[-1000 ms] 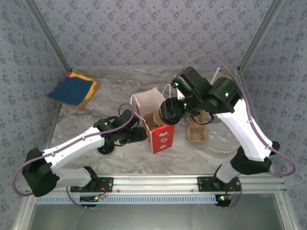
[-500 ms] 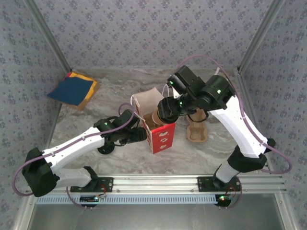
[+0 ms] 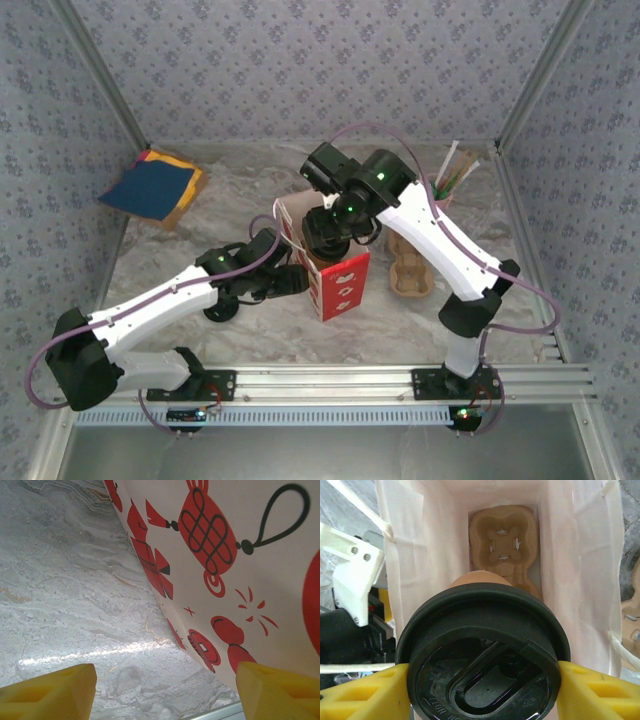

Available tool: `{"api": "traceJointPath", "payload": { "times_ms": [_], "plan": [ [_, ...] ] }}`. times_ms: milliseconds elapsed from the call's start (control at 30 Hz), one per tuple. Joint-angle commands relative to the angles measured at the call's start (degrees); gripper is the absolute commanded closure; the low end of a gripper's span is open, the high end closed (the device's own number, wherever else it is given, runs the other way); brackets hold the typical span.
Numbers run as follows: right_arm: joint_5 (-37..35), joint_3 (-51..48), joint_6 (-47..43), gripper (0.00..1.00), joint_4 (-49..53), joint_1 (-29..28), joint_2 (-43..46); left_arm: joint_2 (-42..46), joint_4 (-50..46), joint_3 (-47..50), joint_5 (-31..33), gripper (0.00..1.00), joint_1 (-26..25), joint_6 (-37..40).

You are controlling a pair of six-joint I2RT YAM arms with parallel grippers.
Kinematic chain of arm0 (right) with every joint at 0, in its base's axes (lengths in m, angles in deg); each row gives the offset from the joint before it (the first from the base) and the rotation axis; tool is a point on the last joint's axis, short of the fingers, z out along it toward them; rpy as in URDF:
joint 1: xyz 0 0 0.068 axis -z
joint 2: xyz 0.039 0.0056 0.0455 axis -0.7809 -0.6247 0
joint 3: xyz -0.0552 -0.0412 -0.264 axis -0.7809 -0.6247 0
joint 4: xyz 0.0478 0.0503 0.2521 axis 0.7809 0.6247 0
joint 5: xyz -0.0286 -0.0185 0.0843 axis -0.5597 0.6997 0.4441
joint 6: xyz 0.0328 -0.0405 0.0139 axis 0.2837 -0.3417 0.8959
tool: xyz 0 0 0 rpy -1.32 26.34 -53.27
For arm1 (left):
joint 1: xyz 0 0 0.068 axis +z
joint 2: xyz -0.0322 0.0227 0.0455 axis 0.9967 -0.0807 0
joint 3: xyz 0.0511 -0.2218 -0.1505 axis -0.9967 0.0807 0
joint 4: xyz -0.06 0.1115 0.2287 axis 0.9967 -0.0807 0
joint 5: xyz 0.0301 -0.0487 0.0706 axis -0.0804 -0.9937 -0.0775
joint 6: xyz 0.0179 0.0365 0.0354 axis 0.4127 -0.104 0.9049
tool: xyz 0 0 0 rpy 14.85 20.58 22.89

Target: Pack the takeout coffee

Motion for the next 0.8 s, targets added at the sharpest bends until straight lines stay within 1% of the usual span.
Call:
{"api": "traceJointPath", "payload": {
  "times_ms": [0, 233, 433, 733, 767],
  "plan": [
    [-0.97, 1.84, -1.34, 0.32, 3.94, -0.46, -1.64, 1.61, 1.12, 0.65, -0.4, 0.26, -0.48, 0.14],
    [-1.13, 1.25, -2.53, 0.32, 6.25, -0.62, -4.41, 2.03, 1.23, 1.2, -0.35, 0.26, -0.48, 0.14],
    [0.15, -0.93, -3.21, 0.32, 6.48, -0.14, -5.65, 3.1, 0.36, 1.2, 0.19, 0.26, -0.19, -0.03],
    [0.19, -5.53, -3.56, 0.32, 6.88, 0.66, -5.42, 7.47, -0.29, 2.49, 0.62, 0.25, 2.22, -0.29],
    [0.19, -6.24, -3.56, 0.32, 6.88, 0.75, -5.31, 7.95, -1.71, 2.6, 0.64, 0.25, 2.67, -0.36]
  ]
}}
